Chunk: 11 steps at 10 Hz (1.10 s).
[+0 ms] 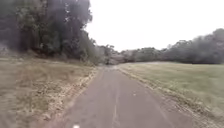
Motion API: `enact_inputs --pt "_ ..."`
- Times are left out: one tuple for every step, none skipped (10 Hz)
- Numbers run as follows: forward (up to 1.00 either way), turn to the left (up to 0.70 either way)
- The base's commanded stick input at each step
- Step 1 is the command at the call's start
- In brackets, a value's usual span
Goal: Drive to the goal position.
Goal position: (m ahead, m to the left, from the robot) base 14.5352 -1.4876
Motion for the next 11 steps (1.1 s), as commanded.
enact_inputs --pt "0.60 0.00" --pt "0.60 0.00" --pt "0.60 0.00" --pt "0.60 0.00" --pt "0.60 0.00" --pt "0.60 0.00" --pt "0.60 0.00" --pt "0.60 0.00" --pt "0.60 0.00" --pt "0.60 0.00" --pt "0.60 0.00"
